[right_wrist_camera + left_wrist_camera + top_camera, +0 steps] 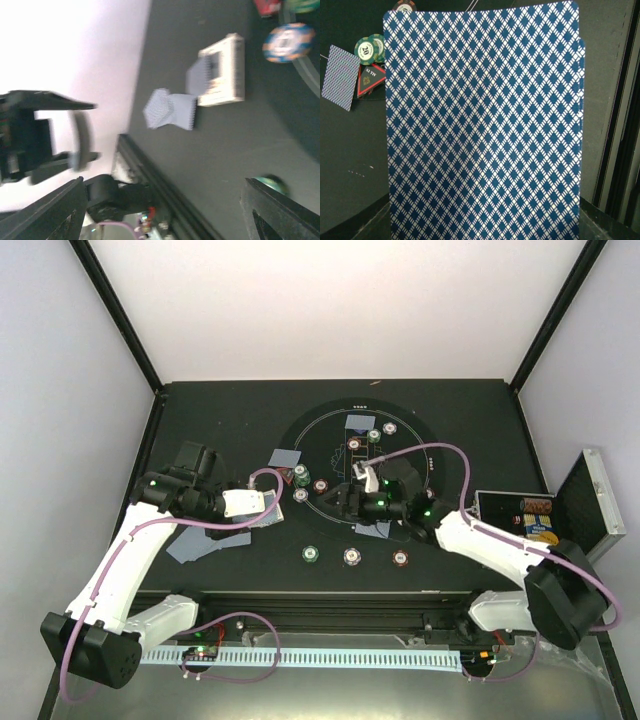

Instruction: Distribute texas hold em gaming equipment

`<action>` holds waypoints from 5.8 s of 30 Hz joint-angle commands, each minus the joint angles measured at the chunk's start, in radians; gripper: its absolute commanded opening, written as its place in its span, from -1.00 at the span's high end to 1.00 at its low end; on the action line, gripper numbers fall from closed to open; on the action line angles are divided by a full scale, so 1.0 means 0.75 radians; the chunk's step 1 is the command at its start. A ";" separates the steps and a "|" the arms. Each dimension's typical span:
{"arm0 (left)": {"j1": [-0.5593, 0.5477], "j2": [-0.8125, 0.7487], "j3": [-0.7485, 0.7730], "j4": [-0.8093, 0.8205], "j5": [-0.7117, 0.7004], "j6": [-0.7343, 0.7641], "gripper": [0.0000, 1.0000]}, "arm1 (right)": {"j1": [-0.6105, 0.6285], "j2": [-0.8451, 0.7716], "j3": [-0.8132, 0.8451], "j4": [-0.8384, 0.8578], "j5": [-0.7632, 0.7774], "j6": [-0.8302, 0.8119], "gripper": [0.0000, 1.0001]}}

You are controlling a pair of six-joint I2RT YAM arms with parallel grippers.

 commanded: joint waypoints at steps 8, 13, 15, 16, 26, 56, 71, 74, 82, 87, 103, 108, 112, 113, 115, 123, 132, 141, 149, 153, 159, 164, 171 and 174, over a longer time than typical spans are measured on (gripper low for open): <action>0.003 0.000 0.054 -0.036 0.059 0.008 0.97 | 0.253 0.279 0.232 0.441 -0.127 0.266 -0.71; 0.003 0.001 0.058 -0.039 0.054 0.012 0.97 | 0.315 0.423 0.353 0.490 -0.157 0.287 -0.69; 0.003 0.000 0.059 -0.039 0.052 0.014 0.97 | 0.331 0.484 0.391 0.502 -0.169 0.296 -0.67; 0.003 0.001 0.059 -0.040 0.053 0.016 0.97 | 0.338 0.509 0.406 0.509 -0.171 0.301 -0.66; 0.003 -0.002 0.059 -0.039 0.053 0.018 0.97 | 0.354 0.659 0.460 0.585 -0.202 0.362 -0.43; 0.003 -0.005 0.050 -0.027 0.053 0.013 0.97 | 0.236 0.391 0.358 0.164 -0.090 0.065 0.54; 0.003 -0.009 0.035 -0.021 0.040 0.013 0.97 | 0.089 0.343 0.329 0.111 -0.151 0.013 0.98; 0.003 -0.006 0.038 -0.022 0.040 0.012 0.97 | 0.025 0.386 0.375 0.088 -0.177 -0.015 0.98; 0.003 -0.007 0.039 -0.027 0.047 0.000 0.97 | -0.105 0.845 0.821 -0.138 -0.192 -0.192 0.98; 0.003 -0.018 0.029 -0.027 0.046 -0.009 0.97 | -0.148 1.218 1.261 -0.274 -0.207 -0.208 0.97; 0.003 -0.011 0.028 -0.025 0.031 -0.003 0.97 | -0.203 1.584 1.739 -0.571 -0.132 -0.274 0.52; 0.003 -0.008 0.033 -0.027 0.041 -0.008 0.97 | -0.233 1.502 1.712 -0.668 -0.067 -0.357 0.47; 0.004 -0.015 0.031 -0.026 0.038 -0.004 0.97 | -0.243 1.410 1.648 -0.730 -0.009 -0.422 0.37; 0.003 -0.015 0.031 -0.025 0.037 -0.004 0.97 | -0.243 1.379 1.617 -0.734 -0.001 -0.432 0.34; 0.003 -0.015 0.031 -0.024 0.035 -0.002 0.97 | -0.242 1.301 1.520 -0.689 -0.006 -0.431 0.27; 0.003 -0.011 0.029 -0.013 0.032 -0.007 0.97 | -0.162 0.769 0.833 -0.174 -0.159 -0.208 -0.17; 0.003 -0.006 0.026 0.001 0.031 -0.011 0.97 | 0.053 0.393 0.368 0.333 -0.254 0.120 -0.48; 0.003 -0.009 0.029 0.002 0.035 -0.014 0.97 | 0.223 0.435 0.294 0.591 -0.237 0.284 -0.49; 0.003 -0.005 0.032 0.003 0.035 -0.012 0.97 | 0.298 0.562 0.373 0.649 -0.259 0.326 -0.48; 0.003 -0.005 0.032 0.004 0.039 -0.012 0.97 | 0.317 0.626 0.385 0.714 -0.270 0.373 -0.42; 0.003 -0.001 0.034 0.005 0.037 -0.012 0.97 | 0.318 0.711 0.397 0.804 -0.301 0.431 -0.35; 0.003 -0.005 0.034 0.003 0.034 -0.010 0.97 | 0.270 0.732 0.321 0.907 -0.323 0.487 -0.17; 0.003 0.000 0.029 0.009 0.035 -0.010 0.97 | 0.229 0.643 0.274 0.792 -0.312 0.406 0.17; 0.003 0.000 0.031 0.011 0.041 -0.010 0.97 | 0.225 0.624 0.273 0.743 -0.311 0.375 0.31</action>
